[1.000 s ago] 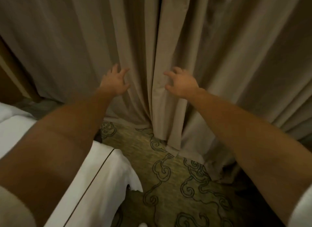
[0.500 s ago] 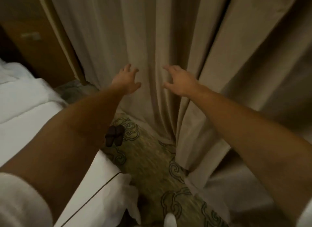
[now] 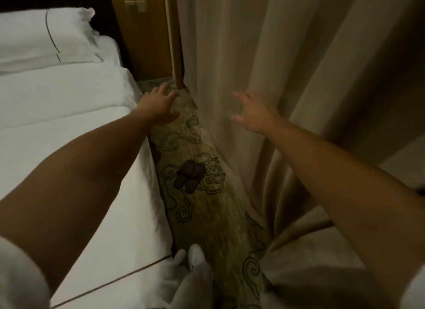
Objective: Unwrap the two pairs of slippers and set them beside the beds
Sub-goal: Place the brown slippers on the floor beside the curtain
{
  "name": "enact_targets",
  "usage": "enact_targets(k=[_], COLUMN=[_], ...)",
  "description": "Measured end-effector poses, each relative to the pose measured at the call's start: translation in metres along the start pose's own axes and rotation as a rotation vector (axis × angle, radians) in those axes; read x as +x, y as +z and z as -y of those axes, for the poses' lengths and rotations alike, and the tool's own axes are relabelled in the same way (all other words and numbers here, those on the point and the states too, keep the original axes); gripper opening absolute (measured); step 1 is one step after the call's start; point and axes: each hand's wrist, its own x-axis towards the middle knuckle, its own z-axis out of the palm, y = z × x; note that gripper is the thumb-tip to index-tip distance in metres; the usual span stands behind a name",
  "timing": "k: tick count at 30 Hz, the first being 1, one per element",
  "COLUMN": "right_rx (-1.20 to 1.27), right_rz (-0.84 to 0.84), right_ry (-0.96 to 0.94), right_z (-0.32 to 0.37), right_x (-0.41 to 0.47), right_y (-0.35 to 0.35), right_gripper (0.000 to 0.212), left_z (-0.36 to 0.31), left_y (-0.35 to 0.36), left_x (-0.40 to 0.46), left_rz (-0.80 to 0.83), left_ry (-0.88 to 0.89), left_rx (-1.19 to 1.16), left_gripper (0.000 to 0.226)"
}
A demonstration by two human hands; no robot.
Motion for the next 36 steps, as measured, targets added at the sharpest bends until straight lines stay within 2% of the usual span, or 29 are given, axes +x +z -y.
enact_targets(k=[6,10,11,13,14,16,17,19,20,22,23,25,26,28,29,31,36], right_rx=[-0.026,-0.024,-0.022,0.029,0.058,0.057,0.082,0.083,0.096,0.102,0.097,0.108,0.138,0.146,0.130,0.124,0.132], right_rz=[0.109,0.048,0.018,-0.003,-0.015,0.004,0.007,0.040,0.021,0.046,0.061,0.116,0.125,0.144,0.164,0.182,0.226], right_ry=[-0.039,-0.114,-0.109,-0.140,-0.114,-0.112,-0.083,-0.088,-0.076,-0.097,-0.084,-0.105,-0.111,-0.153,-0.145,-0.160,-0.184], right_z=[-0.011,-0.012,-0.018,-0.038,-0.049,-0.073,-0.071,-0.095,-0.101,-0.109,-0.110,-0.124,-0.121,-0.131,-0.135,-0.142,-0.133], right_x=[0.108,0.189,0.194,0.255,0.262,0.310,0.313,0.338,0.339,0.354,0.352,0.365,0.362,0.375,0.374,0.379,0.378], right_y=[0.081,0.157,0.152,0.236,0.231,0.317,0.316,0.407,0.411,0.508,0.513,0.578,0.585,0.652,0.657,0.709,0.780], right_gripper=[0.077,0.076,0.075,0.074,0.075,0.080,0.081,0.083,0.083,0.083,0.085,0.089,0.089,0.090,0.091,0.093,0.095], left_z=[0.033,0.065,0.062,0.091,0.097,0.129,0.148,0.157,0.150,0.147,0.139,0.132,0.134,0.135,0.129,0.130,0.125], left_y=[0.070,0.140,0.140,0.219,0.218,0.309,0.307,0.399,0.401,0.495,0.498,0.565,0.572,0.642,0.651,0.708,0.791], left_x=[0.070,0.114,0.117,0.144,0.153,0.177,0.180,0.196,0.201,0.217,0.221,0.235,0.231,0.228,0.224,0.222,0.211], left_rz=[0.070,0.047,0.015,0.046,0.045,0.059,0.001,0.010,0.021,0.121,0.118,0.138,0.158,0.195,0.202,0.210,0.264], left_ry=[0.001,-0.033,-0.015,-0.106,-0.099,-0.222,-0.211,-0.323,-0.272,-0.305,-0.272,-0.308,-0.261,-0.283,-0.248,-0.289,-0.344], left_rx=[0.013,-0.007,-0.004,-0.019,-0.031,-0.033,-0.017,-0.096,-0.094,-0.146,-0.140,-0.197,-0.160,-0.153,-0.147,-0.168,-0.251], left_gripper=[0.078,0.076,0.075,0.074,0.075,0.076,0.078,0.085,0.089,0.094,0.095,0.097,0.098,0.097,0.095,0.091,0.091])
